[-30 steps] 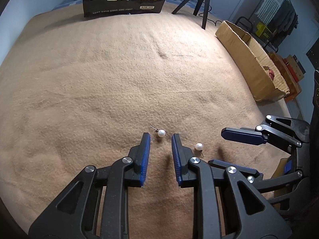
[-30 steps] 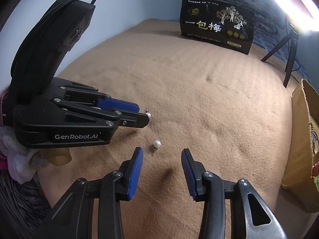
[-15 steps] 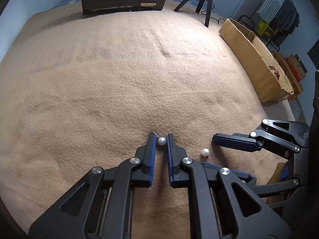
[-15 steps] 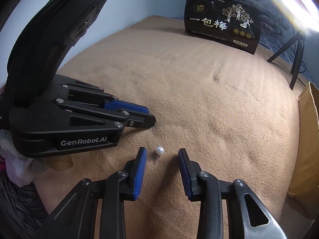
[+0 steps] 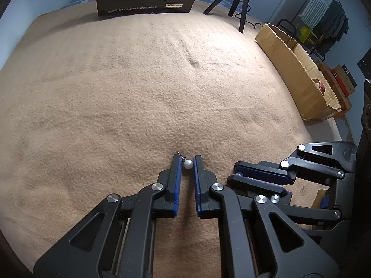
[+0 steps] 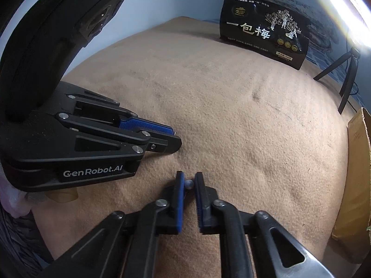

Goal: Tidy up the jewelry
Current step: 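Close the left tool on one pearl stud while the right tool grasps the other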

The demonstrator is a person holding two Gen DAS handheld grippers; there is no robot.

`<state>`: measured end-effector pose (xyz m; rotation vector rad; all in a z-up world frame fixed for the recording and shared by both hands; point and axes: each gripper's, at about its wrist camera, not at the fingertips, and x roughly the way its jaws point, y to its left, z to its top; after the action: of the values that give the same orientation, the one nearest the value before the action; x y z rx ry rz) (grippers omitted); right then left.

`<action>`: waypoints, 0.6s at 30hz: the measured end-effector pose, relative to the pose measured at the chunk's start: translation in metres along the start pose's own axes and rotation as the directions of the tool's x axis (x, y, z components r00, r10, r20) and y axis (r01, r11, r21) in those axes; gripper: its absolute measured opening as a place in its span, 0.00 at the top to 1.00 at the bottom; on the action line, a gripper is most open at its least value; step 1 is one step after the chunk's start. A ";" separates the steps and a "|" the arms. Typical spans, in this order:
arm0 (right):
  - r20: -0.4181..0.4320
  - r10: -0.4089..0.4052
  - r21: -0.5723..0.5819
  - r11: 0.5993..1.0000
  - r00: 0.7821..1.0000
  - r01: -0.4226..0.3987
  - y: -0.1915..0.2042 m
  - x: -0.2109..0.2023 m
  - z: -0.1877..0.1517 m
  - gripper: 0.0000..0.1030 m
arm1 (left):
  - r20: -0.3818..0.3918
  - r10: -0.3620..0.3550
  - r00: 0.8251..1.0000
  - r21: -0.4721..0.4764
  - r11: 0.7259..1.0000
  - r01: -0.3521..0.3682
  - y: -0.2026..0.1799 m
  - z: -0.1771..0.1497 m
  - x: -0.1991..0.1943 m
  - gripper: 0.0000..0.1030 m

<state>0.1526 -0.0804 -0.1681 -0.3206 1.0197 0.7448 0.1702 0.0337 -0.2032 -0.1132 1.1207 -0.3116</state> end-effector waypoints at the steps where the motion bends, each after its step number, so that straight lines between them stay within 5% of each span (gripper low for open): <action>1: 0.001 0.000 0.000 1.000 1.000 0.000 0.001 0.000 0.000 0.94 | 0.000 0.001 1.000 0.000 1.000 -0.001 0.000 0.000 0.000 0.92; 18: 0.031 -0.050 0.056 0.997 0.998 0.048 -0.009 -0.027 -0.001 0.94 | 0.045 0.003 0.999 -0.028 1.000 -0.001 -0.002 0.003 -0.022 0.92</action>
<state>0.1503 -0.0986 -0.1463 -0.2836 0.9967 0.6745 0.1642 0.0379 -0.1823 -0.1435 1.0806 -0.2900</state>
